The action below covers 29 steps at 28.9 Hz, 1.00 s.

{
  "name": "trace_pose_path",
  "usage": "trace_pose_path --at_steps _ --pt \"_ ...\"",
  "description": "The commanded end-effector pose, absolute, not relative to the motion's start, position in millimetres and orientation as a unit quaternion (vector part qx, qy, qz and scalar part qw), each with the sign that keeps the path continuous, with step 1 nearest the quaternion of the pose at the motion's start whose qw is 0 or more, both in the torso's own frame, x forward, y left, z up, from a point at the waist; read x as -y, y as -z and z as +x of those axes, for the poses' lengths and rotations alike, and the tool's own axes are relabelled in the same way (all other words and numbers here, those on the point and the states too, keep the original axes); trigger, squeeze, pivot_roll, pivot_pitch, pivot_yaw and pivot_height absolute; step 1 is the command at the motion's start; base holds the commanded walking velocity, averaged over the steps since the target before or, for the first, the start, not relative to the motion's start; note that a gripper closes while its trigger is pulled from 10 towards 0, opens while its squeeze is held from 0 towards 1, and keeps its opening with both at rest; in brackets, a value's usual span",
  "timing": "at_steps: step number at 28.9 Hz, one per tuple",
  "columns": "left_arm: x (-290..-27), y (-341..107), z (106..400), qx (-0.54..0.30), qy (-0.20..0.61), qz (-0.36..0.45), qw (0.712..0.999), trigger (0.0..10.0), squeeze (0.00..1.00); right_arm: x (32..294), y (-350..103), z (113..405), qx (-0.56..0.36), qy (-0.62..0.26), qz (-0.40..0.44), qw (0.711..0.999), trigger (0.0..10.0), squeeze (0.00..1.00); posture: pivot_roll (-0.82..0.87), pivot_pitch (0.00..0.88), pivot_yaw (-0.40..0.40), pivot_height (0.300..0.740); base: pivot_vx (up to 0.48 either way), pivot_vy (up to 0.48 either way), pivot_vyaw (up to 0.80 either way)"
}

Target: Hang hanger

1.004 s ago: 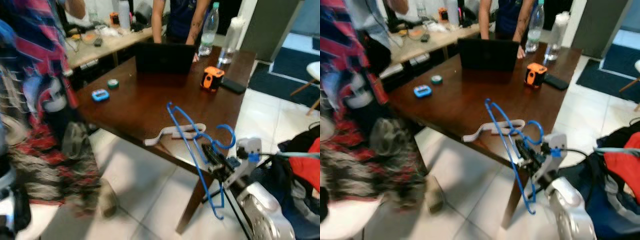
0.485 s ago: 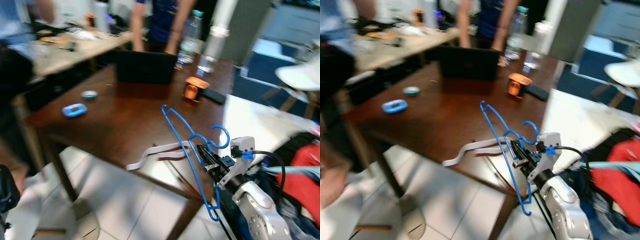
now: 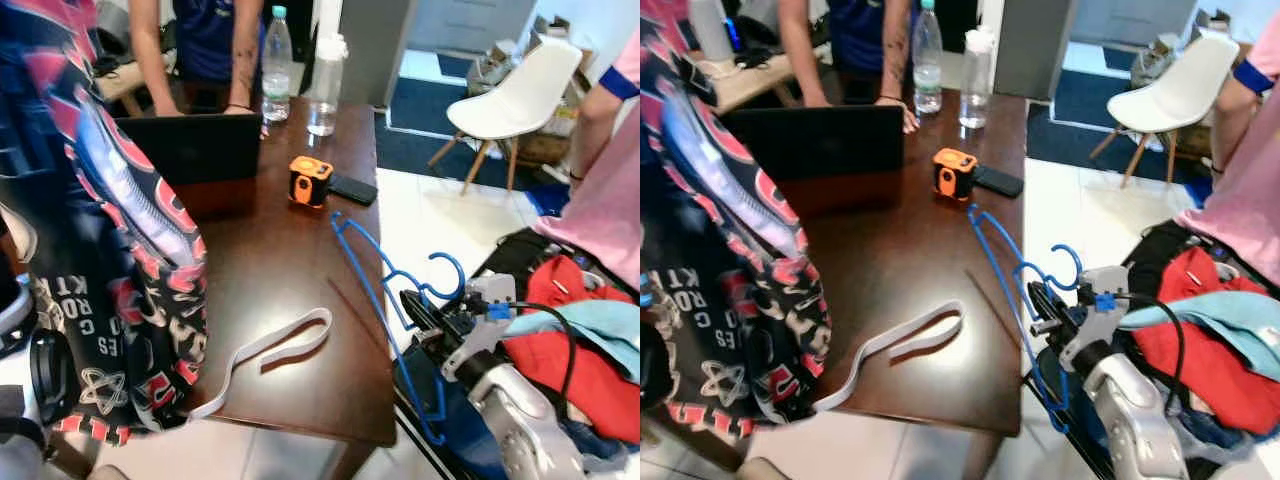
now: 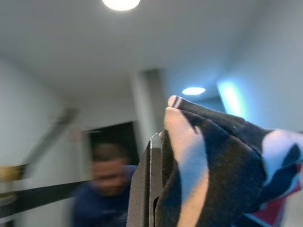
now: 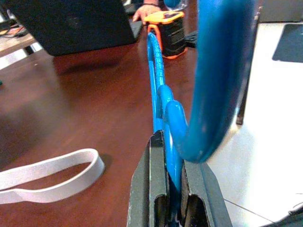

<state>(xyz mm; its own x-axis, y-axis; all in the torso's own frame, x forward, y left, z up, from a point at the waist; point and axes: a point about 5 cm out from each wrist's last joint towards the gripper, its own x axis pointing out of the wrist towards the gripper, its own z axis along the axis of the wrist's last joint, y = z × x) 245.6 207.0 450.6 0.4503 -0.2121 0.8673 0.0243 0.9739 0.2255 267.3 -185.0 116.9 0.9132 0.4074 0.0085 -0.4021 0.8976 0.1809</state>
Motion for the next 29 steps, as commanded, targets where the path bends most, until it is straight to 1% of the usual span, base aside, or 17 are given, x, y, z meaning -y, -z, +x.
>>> trace_pose_path --at_steps 1,7,9,10,11,13,14,16,18,20,21,22,23,24,25,27,29 --pt "-199.9 -450.9 237.7 0.533 0.092 0.089 0.837 10.0 0.0 188.2 -115.4 265.5 -0.016 -0.202 0.09 0.975 10.0 0.0 0.07 0.018 -0.052 0.74 0.0 0.0 0.0" --pt "-205.5 -430.8 247.5 0.489 0.078 0.096 0.863 10.0 0.0 189.4 -115.1 264.6 -0.019 -0.206 0.094 0.974 10.0 0.0 0.07 0.027 -0.058 0.74 0.0 0.0 0.0" --pt "-202.8 -396.0 263.7 0.422 0.077 0.158 0.89 10.0 0.0 189.5 -115.0 264.5 -0.02 -0.207 0.094 0.974 10.0 0.0 0.07 0.03 -0.063 0.74 0.0 0.0 0.0" --pt "-213.7 -386.1 268.4 0.402 0.05 0.164 0.899 10.0 0.0 189.6 -115.0 264.5 -0.021 -0.208 0.094 0.973 10.0 0.0 0.07 0.032 -0.064 0.74 0.0 0.0 0.0" --pt "-213.7 -386.1 268.4 0.402 0.05 0.164 0.899 10.0 0.0 189.6 -115.0 264.5 -0.021 -0.208 0.094 0.973 10.0 0.0 0.07 0.032 -0.064 0.74 0.0 0.0 0.0" --pt "-231.4 -386.0 268.9 0.396 0.011 0.158 0.905 10.0 0.0 189.7 -114.9 264.8 -0.021 -0.208 0.094 0.973 10.0 0.0 0.08 0.034 -0.067 0.74 0.0 0.0 0.0" --pt "-231.4 -386.0 268.9 0.396 0.011 0.158 0.905 10.0 0.0 189.7 -114.9 264.8 -0.021 -0.208 0.094 0.973 10.0 0.0 0.08 0.034 -0.067 0.74 0.0 0.0 0.0" --pt "-245.9 -405.7 261.4 0.414 -0.013 0.191 0.89 10.0 0.0 189.6 -114.4 265.5 -0.022 -0.208 0.095 0.973 10.0 0.0 0.08 0.033 -0.072 0.74 0.0 0.0 0.0" --pt "-245.9 -405.7 261.4 0.414 -0.013 0.191 0.89 10.0 0.0 189.6 -114.4 265.5 -0.022 -0.208 0.095 0.973 10.0 0.0 0.08 0.033 -0.072 0.74 0.0 0.0 0.0" --pt "-279.9 -444.2 250.7 0.438 -0.071 0.238 0.864 10.0 0.0 188.6 -114.4 266.5 -0.022 -0.209 0.096 0.973 10.0 0.0 0.09 0.036 -0.073 0.74 0.0 0.0 0.0" --pt "-279.9 -444.2 250.7 0.438 -0.071 0.238 0.864 10.0 0.0 188.6 -114.4 266.5 -0.022 -0.209 0.096 0.973 10.0 0.0 0.09 0.036 -0.073 0.74 0.0 0.0 0.0" --pt "-297.9 -466.4 244.7 0.448 -0.101 0.259 0.85 10.0 0.0 188.4 -114.5 267.1 -0.022 -0.209 0.097 0.973 10.0 0.0 0.1 0.038 -0.075 0.74 0.0 0.0 0.0" --pt "-297.9 -466.4 244.7 0.448 -0.101 0.259 0.85 10.0 0.0 188.4 -114.5 267.1 -0.022 -0.209 0.097 0.973 10.0 0.0 0.1 0.038 -0.075 0.74 0.0 0.0 0.0" --pt "-312.5 -489.3 239.3 0.457 -0.129 0.283 0.833 10.0 0.0 188.3 -114.6 267.9 -0.022 -0.209 0.098 0.973 10.0 0.0 0.11 0.04 -0.078 0.74 0.0 0.0 0.0" --pt "-312.5 -489.3 239.3 0.457 -0.129 0.283 0.833 10.0 0.0 188.3 -114.6 267.9 -0.022 -0.209 0.098 0.973 10.0 0.0 0.11 0.04 -0.078 0.74 0.0 0.0 0.0" --pt "-318.7 -526.2 234.8 0.474 -0.161 0.325 0.803 10.0 0.0 188.7 -114.8 268.9 -0.021 -0.209 0.099 0.973 10.0 0.0 0.11 0.041 -0.08 0.74 0.0 0.0 0.0" --pt "-318.7 -526.2 234.8 0.474 -0.161 0.325 0.803 10.0 0.0 188.7 -114.8 268.9 -0.021 -0.209 0.099 0.973 10.0 0.0 0.11 0.041 -0.08 0.74 0.0 0.0 0.0"
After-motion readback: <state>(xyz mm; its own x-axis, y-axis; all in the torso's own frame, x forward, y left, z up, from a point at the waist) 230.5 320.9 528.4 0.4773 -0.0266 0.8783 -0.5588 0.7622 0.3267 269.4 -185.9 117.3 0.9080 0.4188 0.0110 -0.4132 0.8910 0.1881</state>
